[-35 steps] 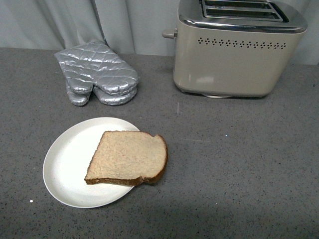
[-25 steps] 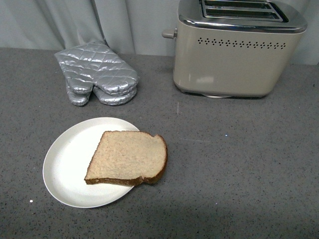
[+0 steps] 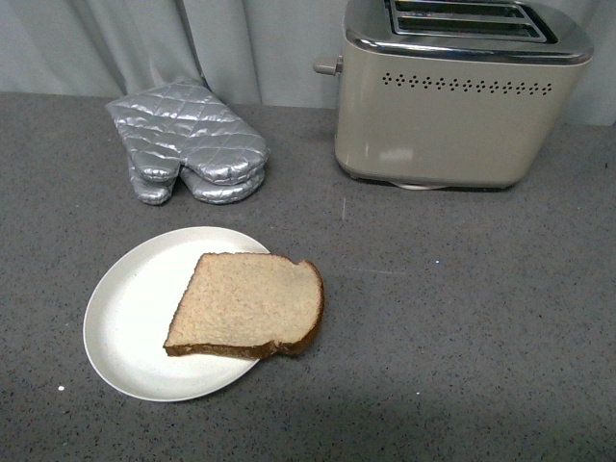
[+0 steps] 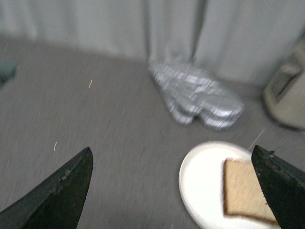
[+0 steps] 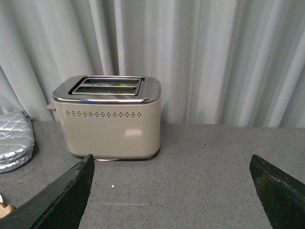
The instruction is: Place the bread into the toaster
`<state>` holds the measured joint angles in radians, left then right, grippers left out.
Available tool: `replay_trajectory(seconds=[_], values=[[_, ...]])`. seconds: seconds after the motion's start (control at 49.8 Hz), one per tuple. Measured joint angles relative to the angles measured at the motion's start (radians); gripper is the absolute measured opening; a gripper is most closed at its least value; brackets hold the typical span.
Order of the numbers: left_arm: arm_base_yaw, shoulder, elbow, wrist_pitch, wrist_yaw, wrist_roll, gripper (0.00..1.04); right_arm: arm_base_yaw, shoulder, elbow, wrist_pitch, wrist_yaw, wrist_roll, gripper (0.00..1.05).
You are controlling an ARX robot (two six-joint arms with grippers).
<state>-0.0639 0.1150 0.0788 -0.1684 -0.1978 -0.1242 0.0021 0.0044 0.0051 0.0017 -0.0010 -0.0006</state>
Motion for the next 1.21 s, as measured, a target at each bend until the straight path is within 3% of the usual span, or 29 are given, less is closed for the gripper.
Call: replay_trajectory(seconds=[0.06,0.141,0.261,0.422,0.763,1.205], values=[[-0.013,0.097,0.010,-0.009,-0.039,-0.068,0.98,0.000,0.000,0.000,0.000,0.001,0.000,0.95],[-0.011,0.282,0.014,0.102,-0.025,-0.136,0.98,0.000,0.000,0.000,0.000,0.000,0.000,0.95],[0.016,0.660,0.084,0.328,0.069,-0.148,0.98,0.000,0.000,0.000,0.000,0.000,0.000,0.95],[0.037,0.999,0.167,0.447,0.157,-0.132,0.98,0.000,0.000,0.000,0.000,0.000,0.000,0.95],[0.031,1.455,0.359,0.433,0.246,-0.094,0.98,0.000,0.000,0.000,0.000,0.000,0.000,0.95],[0.016,1.693,0.474,0.402,0.277,-0.057,0.98,0.000,0.000,0.000,0.000,0.000,0.000,0.95]])
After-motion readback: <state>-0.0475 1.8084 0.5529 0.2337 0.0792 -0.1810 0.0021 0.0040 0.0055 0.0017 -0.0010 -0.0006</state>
